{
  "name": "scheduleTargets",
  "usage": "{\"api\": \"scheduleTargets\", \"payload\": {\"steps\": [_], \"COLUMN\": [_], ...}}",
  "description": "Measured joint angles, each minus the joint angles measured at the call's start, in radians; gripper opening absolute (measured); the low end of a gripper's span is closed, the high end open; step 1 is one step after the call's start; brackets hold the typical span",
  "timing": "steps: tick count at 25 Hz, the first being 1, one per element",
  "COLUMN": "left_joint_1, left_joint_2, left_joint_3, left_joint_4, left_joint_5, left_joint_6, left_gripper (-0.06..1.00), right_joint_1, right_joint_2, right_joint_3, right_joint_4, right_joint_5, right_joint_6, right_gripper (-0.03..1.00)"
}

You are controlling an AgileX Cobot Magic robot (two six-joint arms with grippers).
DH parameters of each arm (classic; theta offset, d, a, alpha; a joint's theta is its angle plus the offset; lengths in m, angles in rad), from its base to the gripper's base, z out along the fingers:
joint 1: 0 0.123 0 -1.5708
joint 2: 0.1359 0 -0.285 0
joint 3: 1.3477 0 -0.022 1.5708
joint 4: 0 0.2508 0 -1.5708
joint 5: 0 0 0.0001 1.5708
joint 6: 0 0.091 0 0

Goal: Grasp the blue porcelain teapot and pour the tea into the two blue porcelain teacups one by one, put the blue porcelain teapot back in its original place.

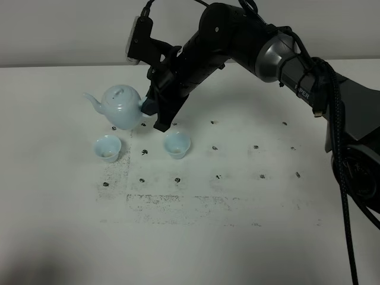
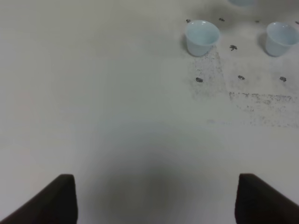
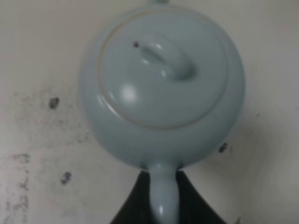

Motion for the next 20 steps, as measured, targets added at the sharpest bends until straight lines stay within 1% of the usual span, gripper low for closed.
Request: {"api": "scheduleTargets", "payload": {"steps": [11,20], "left_joint_1": [0.000,0.000], "left_joint_2": [0.000,0.000], "left_joint_3": [0.000,0.000], "left_joint_4": [0.000,0.000], "left_joint_5": [0.000,-0.001], "left_joint_6": [-0.001,-0.001], "left_gripper": [0.66,0.66], "right_joint_1": [0.000,0.000], "right_joint_2": [0.021,0.050], "right_joint_3": [0.000,0.000], "right_joint_4": [-0.030,-0.091], "right_joint_5": [-0.001,-0.080], "right_joint_6": [-0.201,-0.294], "right_gripper": [0.03,0.03]}}
